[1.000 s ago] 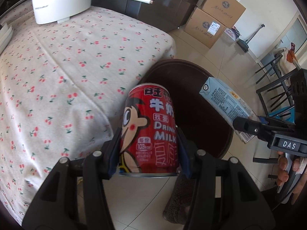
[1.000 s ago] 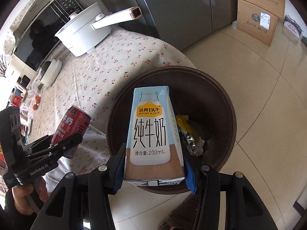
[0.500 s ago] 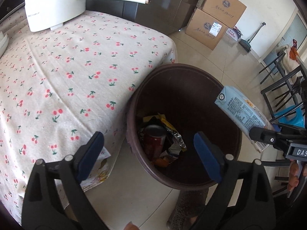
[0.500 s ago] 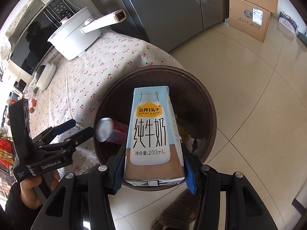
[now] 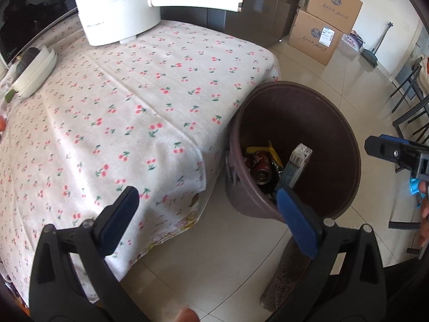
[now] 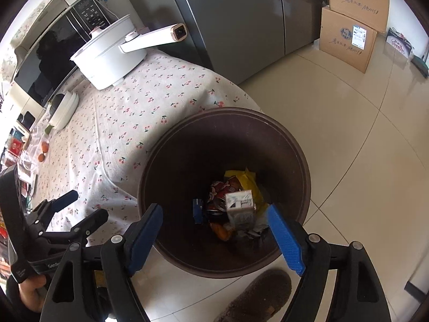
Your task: Collect trash
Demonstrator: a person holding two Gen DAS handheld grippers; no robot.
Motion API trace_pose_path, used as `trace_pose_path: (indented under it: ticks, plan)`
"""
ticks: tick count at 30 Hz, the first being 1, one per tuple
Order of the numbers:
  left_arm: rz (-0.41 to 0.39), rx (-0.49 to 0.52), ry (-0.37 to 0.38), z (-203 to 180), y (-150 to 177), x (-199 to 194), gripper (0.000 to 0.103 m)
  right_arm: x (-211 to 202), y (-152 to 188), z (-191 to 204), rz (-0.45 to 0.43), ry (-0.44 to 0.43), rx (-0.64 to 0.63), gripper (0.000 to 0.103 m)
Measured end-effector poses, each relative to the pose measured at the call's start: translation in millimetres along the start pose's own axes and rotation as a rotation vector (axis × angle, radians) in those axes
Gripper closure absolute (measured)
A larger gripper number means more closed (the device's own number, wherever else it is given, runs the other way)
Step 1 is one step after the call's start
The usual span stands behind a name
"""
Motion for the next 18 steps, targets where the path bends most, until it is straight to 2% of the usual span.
trace_pose_path:
  ticks: [8,15,18]
  plan:
    - [-0.078,-0.087,-0.071,40,31,-47,0.001,-22,12,34,-0.073,0.059,-0.061,0.019]
    - [-0.186,-0.164,-0.167,71,60,-84,0.001,-56,42,76,-0.214,0.112,-0.139,0.01]
    - [-0.238,-0.189,-0.185,78,72,-99,0.001,-64,57,96,-0.271,0.139,-0.182,0.007]
Point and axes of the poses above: each gripper's, at about its wrist camera, not at the fingertips, and x roughly the way its jaws point, z to its left, y to its underside, the point moved 5 cm from there along x, roughly the way its jaws point, and after that the axes turned 5 degrees about z, right-handed, at the moved point
